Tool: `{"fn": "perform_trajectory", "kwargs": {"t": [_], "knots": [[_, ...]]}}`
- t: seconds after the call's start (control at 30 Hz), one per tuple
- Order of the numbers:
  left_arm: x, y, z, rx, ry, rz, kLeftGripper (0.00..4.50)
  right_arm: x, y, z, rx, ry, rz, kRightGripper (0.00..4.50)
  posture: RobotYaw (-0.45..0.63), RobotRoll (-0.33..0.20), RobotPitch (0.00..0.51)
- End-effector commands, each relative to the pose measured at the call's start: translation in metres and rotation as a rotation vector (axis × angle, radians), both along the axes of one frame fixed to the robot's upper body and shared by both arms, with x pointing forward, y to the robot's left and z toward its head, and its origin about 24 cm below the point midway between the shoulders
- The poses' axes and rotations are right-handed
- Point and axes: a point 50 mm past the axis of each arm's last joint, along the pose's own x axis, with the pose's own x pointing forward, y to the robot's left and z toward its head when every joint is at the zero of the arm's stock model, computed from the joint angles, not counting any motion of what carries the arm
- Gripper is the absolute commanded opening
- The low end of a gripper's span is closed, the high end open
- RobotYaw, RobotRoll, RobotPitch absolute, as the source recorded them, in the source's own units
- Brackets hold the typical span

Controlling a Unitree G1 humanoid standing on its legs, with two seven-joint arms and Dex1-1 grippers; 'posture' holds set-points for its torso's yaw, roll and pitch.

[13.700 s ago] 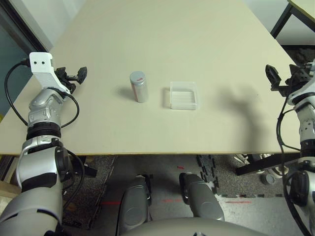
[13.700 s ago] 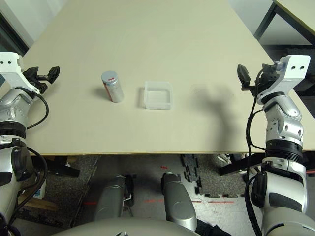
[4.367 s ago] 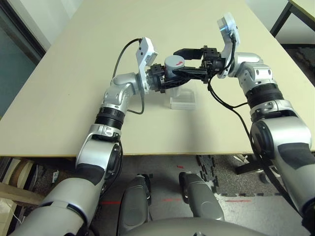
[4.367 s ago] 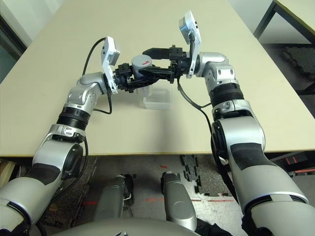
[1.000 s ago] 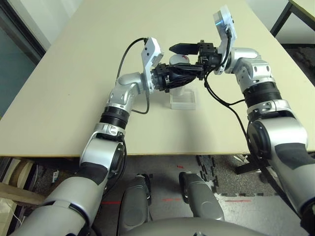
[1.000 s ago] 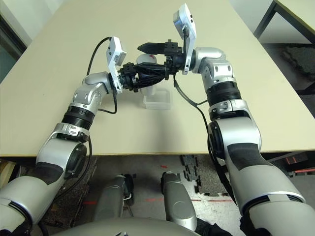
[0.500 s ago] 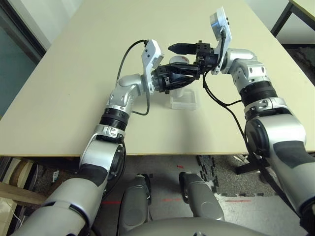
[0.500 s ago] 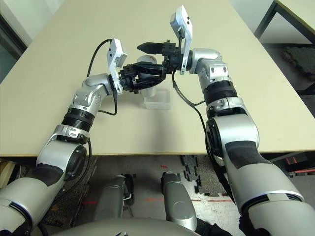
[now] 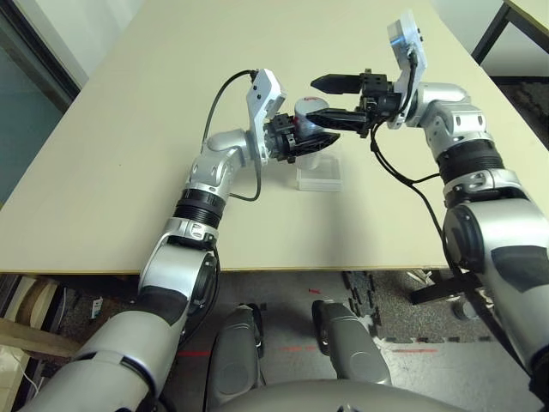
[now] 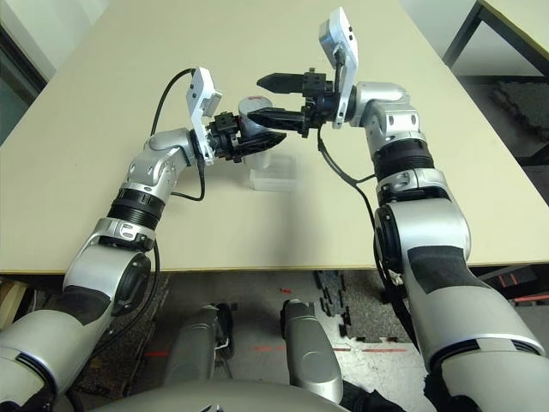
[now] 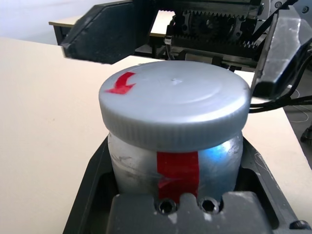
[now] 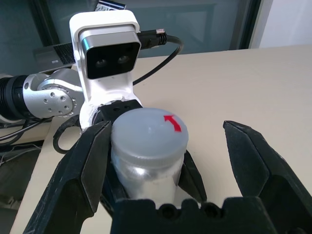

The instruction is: Pour the medicine from the bottle into the box.

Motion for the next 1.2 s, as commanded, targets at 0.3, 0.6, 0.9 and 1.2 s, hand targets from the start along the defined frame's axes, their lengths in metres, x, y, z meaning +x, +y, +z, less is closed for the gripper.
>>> {"fn": "perform_trajectory", "kwargs": {"t": [0.3, 0.6, 0.9, 1.2], "knots": [[-0.005, -0.003, 0.001, 0.001, -0.028, -0.059, 2.63, -0.001, -0.044, 0.001, 0.001, 0.034, -0.160, 4.50, -0.28, 0.000, 0.144], [-0.004, -0.002, 0.002, 0.001, -0.030, -0.053, 2.63, -0.007, -0.040, 0.003, -0.005, 0.049, -0.080, 4.50, -0.28, 0.000, 0.144], [-0.003, -0.003, 0.001, 0.004, -0.029, -0.058, 2.63, -0.014, -0.016, 0.006, 0.004, 0.047, 0.031, 4.50, -0.29, 0.000, 0.146], [-0.003, -0.004, 0.001, 0.006, -0.030, -0.064, 2.63, -0.015, 0.004, 0.002, -0.006, 0.047, 0.092, 4.50, -0.29, 0.000, 0.147]]}}
